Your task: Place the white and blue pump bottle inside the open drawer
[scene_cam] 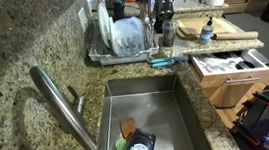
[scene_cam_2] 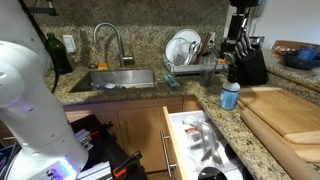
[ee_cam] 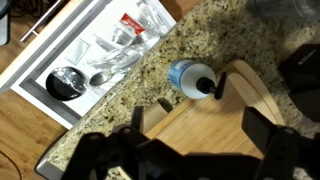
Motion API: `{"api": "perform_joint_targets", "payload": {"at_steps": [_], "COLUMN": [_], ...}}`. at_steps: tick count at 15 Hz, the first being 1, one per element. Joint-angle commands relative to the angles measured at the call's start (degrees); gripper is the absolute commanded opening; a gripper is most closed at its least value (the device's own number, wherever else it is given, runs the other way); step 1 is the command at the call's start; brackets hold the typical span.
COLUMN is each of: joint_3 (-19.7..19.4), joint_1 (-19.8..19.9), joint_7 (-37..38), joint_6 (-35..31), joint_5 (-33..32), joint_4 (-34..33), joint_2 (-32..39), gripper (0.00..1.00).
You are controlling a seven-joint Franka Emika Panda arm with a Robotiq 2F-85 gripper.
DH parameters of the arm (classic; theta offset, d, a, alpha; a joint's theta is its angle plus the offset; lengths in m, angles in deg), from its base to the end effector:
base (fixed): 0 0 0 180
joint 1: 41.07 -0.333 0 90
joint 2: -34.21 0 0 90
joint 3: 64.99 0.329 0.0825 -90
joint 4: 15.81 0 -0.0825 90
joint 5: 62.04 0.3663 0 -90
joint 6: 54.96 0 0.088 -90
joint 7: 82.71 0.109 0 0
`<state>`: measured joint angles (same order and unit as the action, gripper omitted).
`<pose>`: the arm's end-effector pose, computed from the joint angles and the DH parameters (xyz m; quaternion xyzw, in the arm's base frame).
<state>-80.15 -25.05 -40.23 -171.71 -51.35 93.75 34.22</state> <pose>0.4817 -0.2790 0.5208 -0.7734 0.6250 -0.0536 0.0913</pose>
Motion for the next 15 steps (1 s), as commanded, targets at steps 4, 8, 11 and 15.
{"api": "perform_joint_targets", "payload": {"at_steps": [4,8,11,15], "joint_3": [-0.3,-0.9,-0.3,-0.5], "joint_1": [-0.4,-0.6,-0.3,-0.8], "joint_7": [4.7,11.7,11.2,10.7], "joint_6": [-0.1,0.6,1.1,0.2], "joint_5": [0.7,-5.3,-1.9,-1.8], "joint_4": [-4.5,-9.3,-12.4,-11.8], "joint_2": [5.3,12.5,17.0,17.7], "gripper": [1.0,1.0,1.0,1.0]}}
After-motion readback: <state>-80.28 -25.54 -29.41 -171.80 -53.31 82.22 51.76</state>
